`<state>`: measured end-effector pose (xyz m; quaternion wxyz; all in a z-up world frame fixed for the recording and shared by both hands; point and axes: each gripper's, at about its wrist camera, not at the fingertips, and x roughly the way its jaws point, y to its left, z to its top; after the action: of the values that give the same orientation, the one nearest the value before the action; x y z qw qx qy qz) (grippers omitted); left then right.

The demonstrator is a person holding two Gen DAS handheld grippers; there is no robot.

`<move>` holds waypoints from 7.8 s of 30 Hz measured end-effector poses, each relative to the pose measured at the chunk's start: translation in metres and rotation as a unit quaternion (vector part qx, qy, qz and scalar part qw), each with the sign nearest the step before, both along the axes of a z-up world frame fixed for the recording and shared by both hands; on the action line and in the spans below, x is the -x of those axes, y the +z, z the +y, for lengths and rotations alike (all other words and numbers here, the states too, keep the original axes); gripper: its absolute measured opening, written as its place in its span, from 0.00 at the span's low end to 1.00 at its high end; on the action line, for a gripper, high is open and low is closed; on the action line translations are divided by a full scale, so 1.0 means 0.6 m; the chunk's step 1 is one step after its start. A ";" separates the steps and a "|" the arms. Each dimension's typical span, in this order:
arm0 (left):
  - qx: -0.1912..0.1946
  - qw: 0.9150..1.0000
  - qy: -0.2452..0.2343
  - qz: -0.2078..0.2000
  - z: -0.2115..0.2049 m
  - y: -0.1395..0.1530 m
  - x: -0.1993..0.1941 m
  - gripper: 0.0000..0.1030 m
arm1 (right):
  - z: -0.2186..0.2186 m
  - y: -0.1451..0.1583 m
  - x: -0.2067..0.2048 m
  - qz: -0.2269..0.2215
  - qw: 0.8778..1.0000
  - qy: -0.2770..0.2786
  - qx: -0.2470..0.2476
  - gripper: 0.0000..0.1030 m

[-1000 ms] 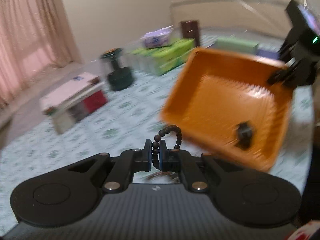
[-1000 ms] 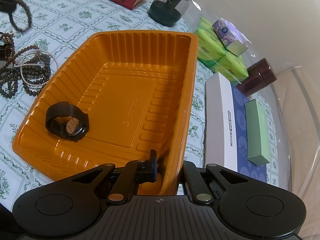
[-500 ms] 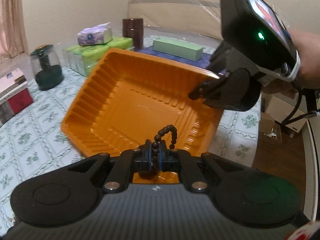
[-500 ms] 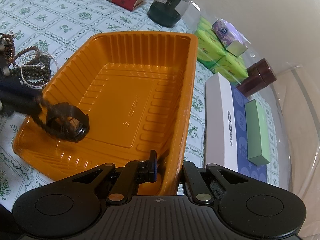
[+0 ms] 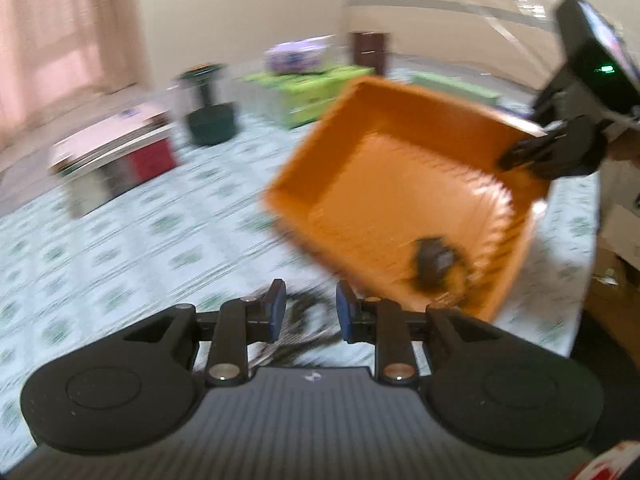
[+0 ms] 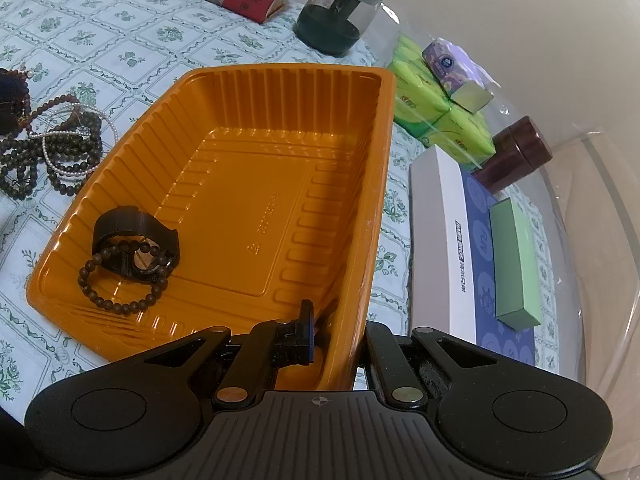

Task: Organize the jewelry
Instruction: 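Drop the dark bead bracelet into the tray beside the watch with the left tool, then grasp a black rectangular bracelet piece from the pile with the left tool, then place the black piece into the tray and open the left tool, then reach the left tool back to the jewelry pile and grasp beads, then lift the brown bead strand and drop it into the tray with the left tool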

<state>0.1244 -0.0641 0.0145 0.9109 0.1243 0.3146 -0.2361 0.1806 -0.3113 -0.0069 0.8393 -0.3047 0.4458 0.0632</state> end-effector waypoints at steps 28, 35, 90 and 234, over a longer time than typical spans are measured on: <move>0.011 0.983 0.177 0.046 0.200 -0.100 -0.003 0.23 | 0.001 0.001 0.005 0.003 1.000 -0.003 0.003 0.06; 0.040 0.978 0.190 0.070 0.208 -0.098 -0.035 0.21 | 0.001 -0.002 0.002 0.003 1.000 -0.004 0.005 0.06; 0.013 0.997 0.060 0.049 0.101 -0.043 0.002 0.16 | -0.001 -0.004 0.000 0.001 1.000 -0.004 0.006 0.06; 0.014 0.996 -0.085 -0.005 -0.244 0.122 -0.165 0.06 | -0.006 -0.005 0.002 -0.006 1.000 0.003 -0.002 0.06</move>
<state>0.2236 -0.2106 0.0878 0.8908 0.1387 0.2949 -0.3166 0.1796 -0.3146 -0.0099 0.8425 -0.3048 0.4395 0.0642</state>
